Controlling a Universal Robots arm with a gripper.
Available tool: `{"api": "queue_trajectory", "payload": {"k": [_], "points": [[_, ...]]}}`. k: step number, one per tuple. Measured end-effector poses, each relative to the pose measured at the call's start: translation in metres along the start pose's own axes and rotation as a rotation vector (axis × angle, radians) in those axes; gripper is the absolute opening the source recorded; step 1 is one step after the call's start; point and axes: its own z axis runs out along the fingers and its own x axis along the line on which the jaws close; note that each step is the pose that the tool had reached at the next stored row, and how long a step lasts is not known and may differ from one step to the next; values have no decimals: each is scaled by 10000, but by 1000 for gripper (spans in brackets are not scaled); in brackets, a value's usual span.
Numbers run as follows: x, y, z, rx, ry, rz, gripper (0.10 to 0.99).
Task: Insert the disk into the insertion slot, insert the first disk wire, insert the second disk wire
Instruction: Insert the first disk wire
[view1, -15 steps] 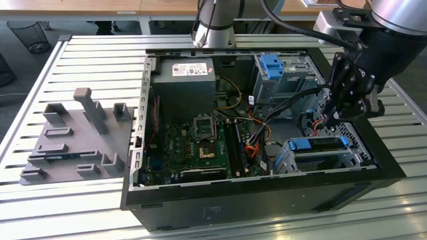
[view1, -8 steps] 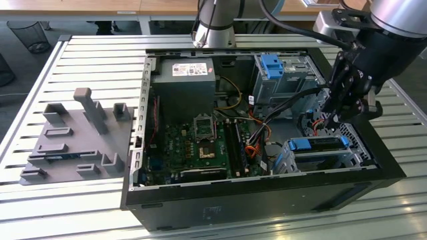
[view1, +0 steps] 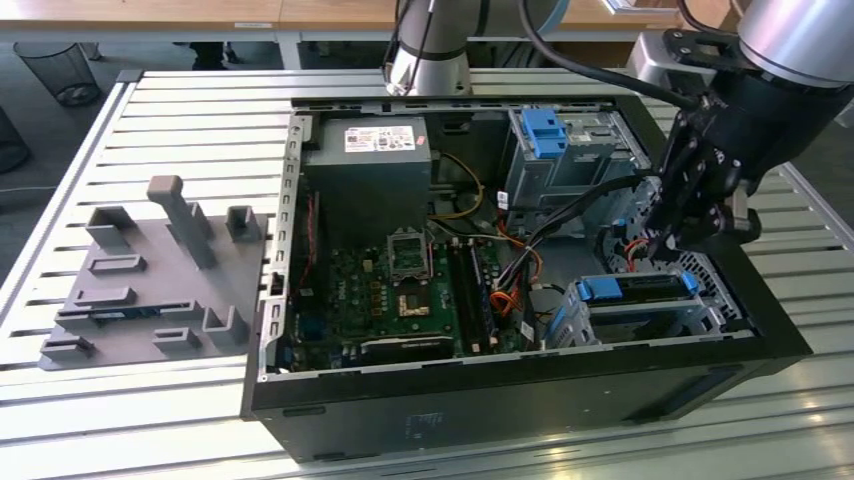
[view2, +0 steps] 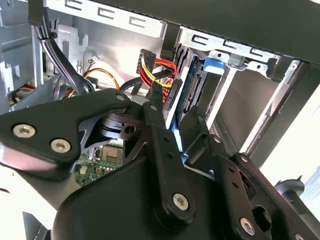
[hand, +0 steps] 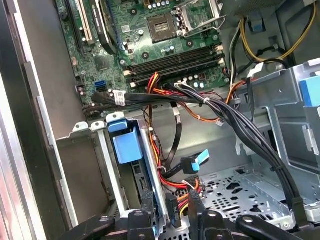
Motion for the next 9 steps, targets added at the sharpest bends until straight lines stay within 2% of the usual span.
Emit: {"api": "queue_trajectory", "payload": {"k": [4,5,9], "points": [[0,0,34,38,3,0,400],[0,0,40,44,3,0,329],[-8,2,51,63,44,0,329]]}}
